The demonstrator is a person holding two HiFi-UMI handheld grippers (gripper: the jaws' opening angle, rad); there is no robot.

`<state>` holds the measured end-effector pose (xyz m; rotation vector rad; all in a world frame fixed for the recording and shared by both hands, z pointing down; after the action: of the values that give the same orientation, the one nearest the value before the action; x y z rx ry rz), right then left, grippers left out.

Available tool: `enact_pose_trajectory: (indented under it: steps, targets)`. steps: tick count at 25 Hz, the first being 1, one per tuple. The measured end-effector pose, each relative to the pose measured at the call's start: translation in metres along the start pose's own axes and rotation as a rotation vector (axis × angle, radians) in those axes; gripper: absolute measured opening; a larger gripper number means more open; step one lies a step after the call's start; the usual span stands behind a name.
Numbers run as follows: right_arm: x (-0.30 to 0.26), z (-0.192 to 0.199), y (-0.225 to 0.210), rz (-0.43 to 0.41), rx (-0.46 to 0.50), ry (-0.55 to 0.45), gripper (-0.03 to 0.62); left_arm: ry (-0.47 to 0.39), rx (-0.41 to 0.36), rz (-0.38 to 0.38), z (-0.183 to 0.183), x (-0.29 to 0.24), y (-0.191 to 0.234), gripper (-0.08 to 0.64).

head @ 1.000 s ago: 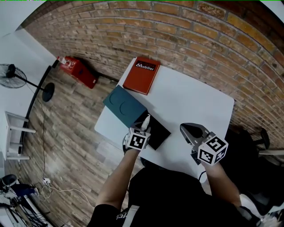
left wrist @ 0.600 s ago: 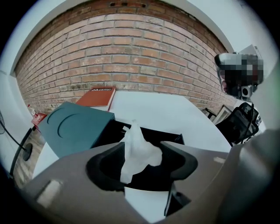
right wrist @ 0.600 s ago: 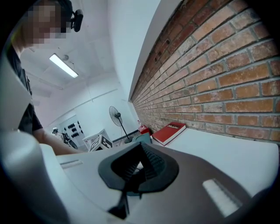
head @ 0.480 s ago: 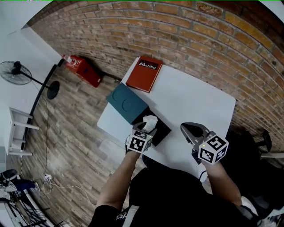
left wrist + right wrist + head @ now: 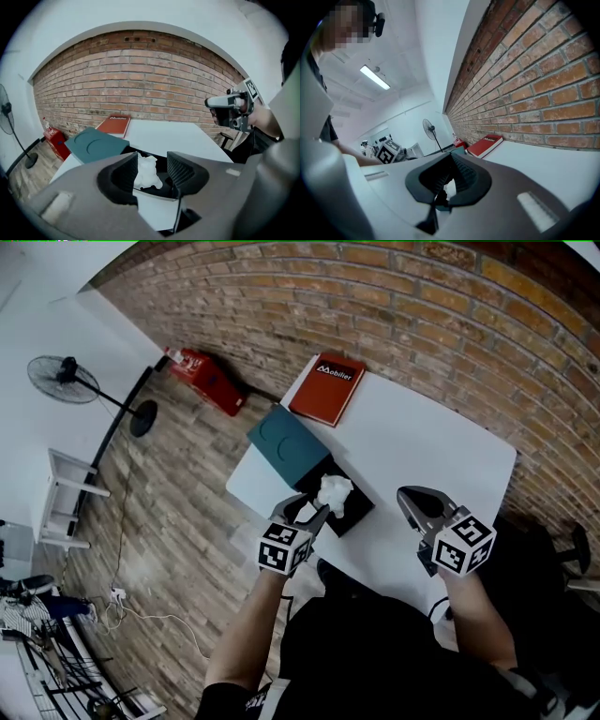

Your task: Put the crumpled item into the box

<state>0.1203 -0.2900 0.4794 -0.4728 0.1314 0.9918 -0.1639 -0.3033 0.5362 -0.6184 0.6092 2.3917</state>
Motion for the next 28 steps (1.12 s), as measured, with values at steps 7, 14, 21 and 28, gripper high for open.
enact_pose_trajectory:
  steps: [7, 14, 21, 28]
  targets:
    - [-0.003, -0.013, 0.015, -0.102, 0.054, -0.058, 0.0, -0.181, 0.004, -0.062, -0.023, 0.059, -0.013, 0.157]
    - [-0.027, -0.045, 0.056, -0.147, 0.129, -0.117, 0.0, -0.299, -0.011, -0.1, -0.04, 0.124, -0.004, 0.106]
    - [-0.046, -0.056, 0.108, -0.181, 0.211, -0.11, 0.0, -0.376, -0.03, -0.174, -0.038, 0.187, 0.008, 0.081]
    - [-0.044, -0.072, 0.143, -0.177, 0.287, -0.136, 0.0, -0.443, -0.047, -0.257, -0.037, 0.236, 0.01, 0.07]
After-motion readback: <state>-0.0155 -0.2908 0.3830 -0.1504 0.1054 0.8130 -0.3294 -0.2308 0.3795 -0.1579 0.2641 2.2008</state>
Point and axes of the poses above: the fingertips, and each gripper's own axes: x backward along the fingers, y to its left, z out of its underside, the point moved 9 cm from there along x, backward along the fingers, and after that the axes turned 14 degrees about z, right-handed, at the moved point
